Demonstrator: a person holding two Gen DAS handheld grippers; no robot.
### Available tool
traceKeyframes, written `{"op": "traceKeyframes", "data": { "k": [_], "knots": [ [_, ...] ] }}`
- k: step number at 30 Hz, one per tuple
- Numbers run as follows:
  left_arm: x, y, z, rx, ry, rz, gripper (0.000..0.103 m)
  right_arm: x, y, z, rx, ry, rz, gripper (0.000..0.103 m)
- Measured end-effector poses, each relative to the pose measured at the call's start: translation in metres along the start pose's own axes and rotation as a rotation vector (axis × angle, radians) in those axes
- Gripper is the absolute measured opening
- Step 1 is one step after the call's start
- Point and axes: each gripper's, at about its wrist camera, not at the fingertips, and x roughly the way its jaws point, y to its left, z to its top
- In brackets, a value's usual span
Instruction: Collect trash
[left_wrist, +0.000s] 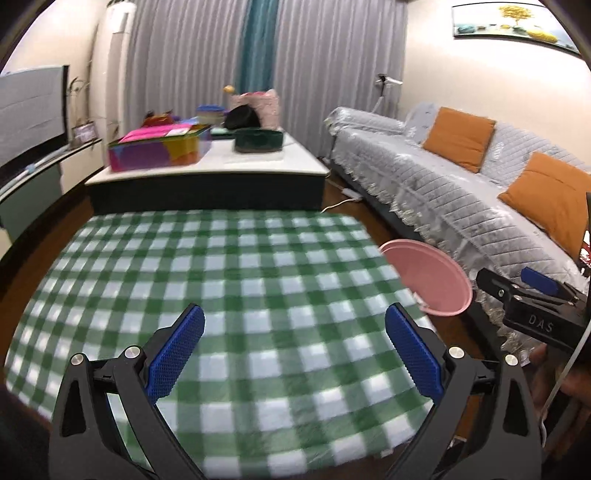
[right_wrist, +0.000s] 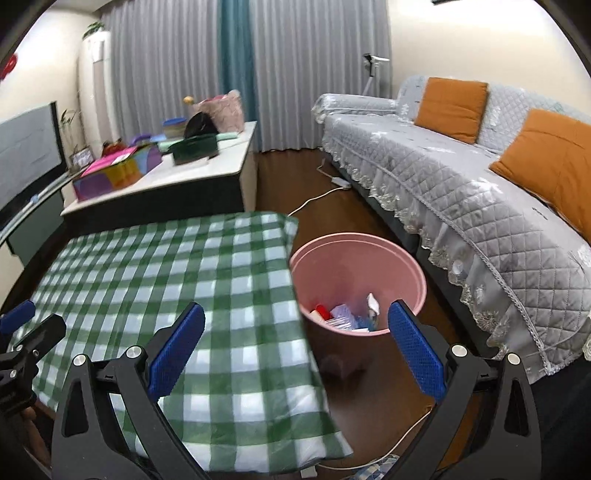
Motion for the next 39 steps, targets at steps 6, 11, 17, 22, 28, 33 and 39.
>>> {"op": "traceKeyframes", "data": {
  "k": [6, 11, 17, 22, 28, 33, 39],
  "knots": [
    [0.0, 0.017, -0.007, -0.024, 0.009, 0.069, 0.095, 0.005, 0.011, 0.0, -0.022, 0.002, -0.003, 0.098],
    [0.003, 0.018, -0.009, -0.017, 0.004, 0.077, 0.095, 0.008, 0.014, 0.0, -0.025, 0.006, -0.012, 0.098],
    [0.01, 0.015, -0.01, -0.024, 0.023, 0.057, 0.095, 0.01, 0.012, -0.001, -0.019, 0.017, -0.027, 0.098],
    [0.011, 0.015, -0.012, -0.024, 0.026, 0.059, 0.095, 0.01, 0.007, -0.002, -0.011, 0.023, -0.03, 0.098],
    [0.011, 0.015, -0.012, -0.026, 0.023, 0.063, 0.095, 0.011, 0.007, -0.002, -0.012, 0.02, -0.029, 0.098],
    [0.012, 0.013, -0.012, -0.026, 0.016, 0.07, 0.095, 0.011, 0.008, -0.002, -0.012, 0.02, -0.029, 0.098],
    [0.013, 0.014, -0.012, -0.03, 0.018, 0.07, 0.095, 0.011, 0.008, -0.002, -0.013, 0.021, -0.029, 0.098]
  ]
}}
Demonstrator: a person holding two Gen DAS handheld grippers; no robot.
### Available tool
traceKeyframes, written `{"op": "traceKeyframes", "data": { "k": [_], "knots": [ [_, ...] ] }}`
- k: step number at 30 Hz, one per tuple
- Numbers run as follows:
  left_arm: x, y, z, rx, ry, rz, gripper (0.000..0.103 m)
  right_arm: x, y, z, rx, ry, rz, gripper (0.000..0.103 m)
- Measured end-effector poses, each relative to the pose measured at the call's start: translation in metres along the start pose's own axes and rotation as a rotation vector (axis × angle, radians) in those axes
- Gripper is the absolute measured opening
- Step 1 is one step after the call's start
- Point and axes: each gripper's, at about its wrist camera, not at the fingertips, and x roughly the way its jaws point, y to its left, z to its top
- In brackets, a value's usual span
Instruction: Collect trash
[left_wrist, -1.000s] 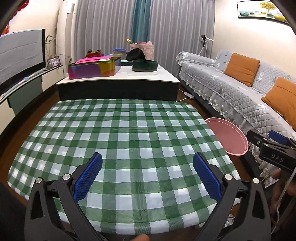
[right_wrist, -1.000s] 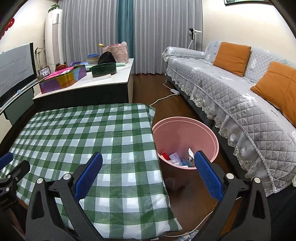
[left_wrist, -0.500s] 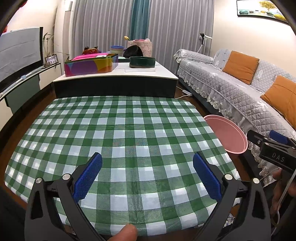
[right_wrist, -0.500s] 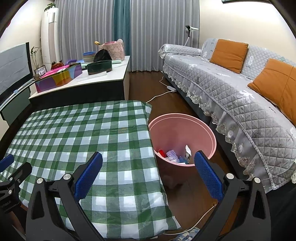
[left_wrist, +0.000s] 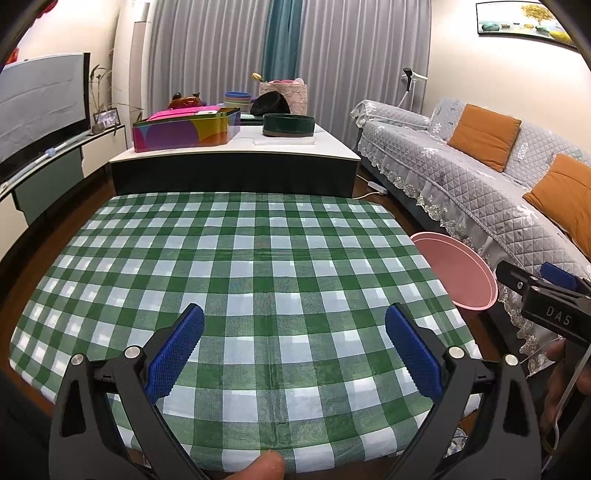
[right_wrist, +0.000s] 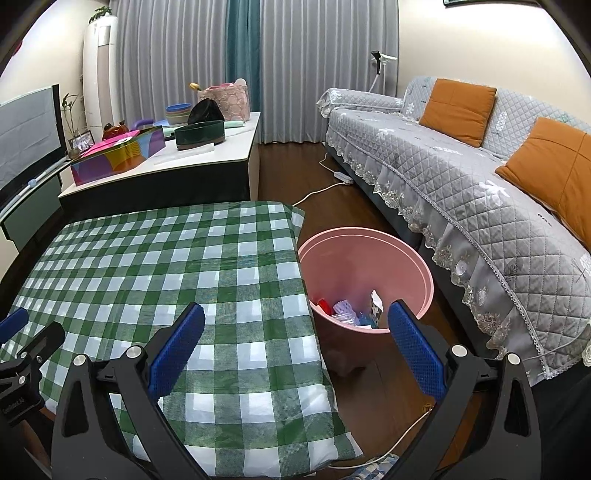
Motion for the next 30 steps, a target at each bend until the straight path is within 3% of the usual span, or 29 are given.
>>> {"op": "traceKeyframes", "data": {
  "k": [30],
  "knots": [
    [0.0007, -0.0055, 0.0023, 0.015, -0.007, -0.004, 0.095, 0.0008, 0.001, 0.0004, 0.0, 0.001, 0.0, 0.098]
  ]
}}
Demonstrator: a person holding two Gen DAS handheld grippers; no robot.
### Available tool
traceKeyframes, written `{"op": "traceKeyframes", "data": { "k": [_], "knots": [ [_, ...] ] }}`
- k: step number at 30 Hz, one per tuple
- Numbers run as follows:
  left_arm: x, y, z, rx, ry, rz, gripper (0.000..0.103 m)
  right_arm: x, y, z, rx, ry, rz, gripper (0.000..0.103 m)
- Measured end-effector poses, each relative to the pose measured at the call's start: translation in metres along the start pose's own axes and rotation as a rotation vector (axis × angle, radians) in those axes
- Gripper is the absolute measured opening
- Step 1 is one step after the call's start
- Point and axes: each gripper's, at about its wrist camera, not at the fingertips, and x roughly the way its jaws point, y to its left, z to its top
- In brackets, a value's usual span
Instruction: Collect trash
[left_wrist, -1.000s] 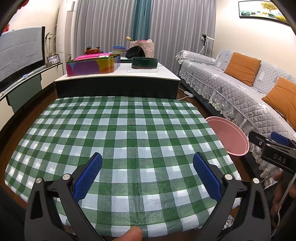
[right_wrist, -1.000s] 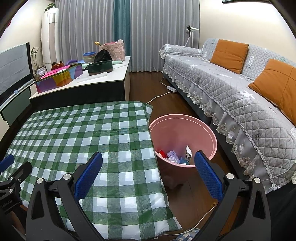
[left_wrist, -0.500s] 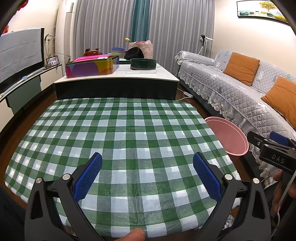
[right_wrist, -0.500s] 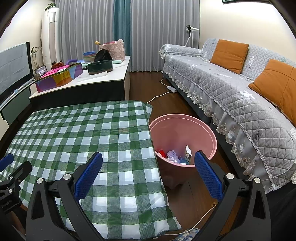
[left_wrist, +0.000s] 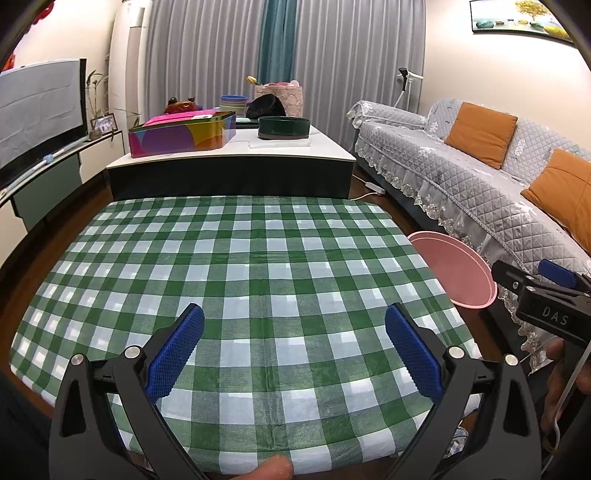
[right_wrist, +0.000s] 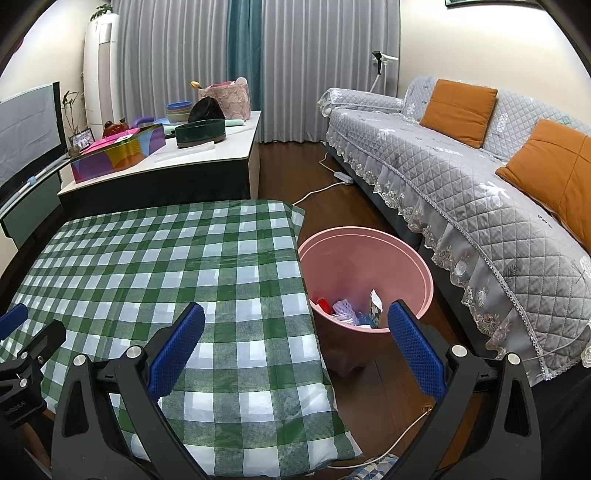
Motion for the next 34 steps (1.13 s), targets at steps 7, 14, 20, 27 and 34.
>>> {"op": "traceKeyframes", "data": {
  "k": [7, 14, 20, 27, 34],
  "knots": [
    [-0.0015, -0.0027, -0.0008, 0.014, -0.011, -0.001, 0.095, 0.0003, -0.0016, -0.0004, -0.002, 0.0, 0.003, 0.098],
    [0.0008, -0.0024, -0.0025, 0.009, -0.007, -0.005, 0.095, 0.001, -0.0006, -0.0006, -0.002, 0.003, 0.002, 0.098],
    [-0.0009, -0.0029, -0.0032, 0.018, -0.022, -0.001, 0.095, 0.0012, -0.0002, -0.0005, -0.002, 0.003, 0.002, 0.098],
    [0.0013, -0.0039, -0.0027, 0.013, -0.012, -0.005, 0.095, 0.0024, 0.0006, -0.0024, -0.003, 0.007, 0.002, 0.098],
    [0.0033, -0.0044, -0.004, 0.009, 0.004, -0.004, 0.095, 0.0024, 0.0007, -0.0022, -0.004, 0.007, 0.003, 0.098]
  ]
}}
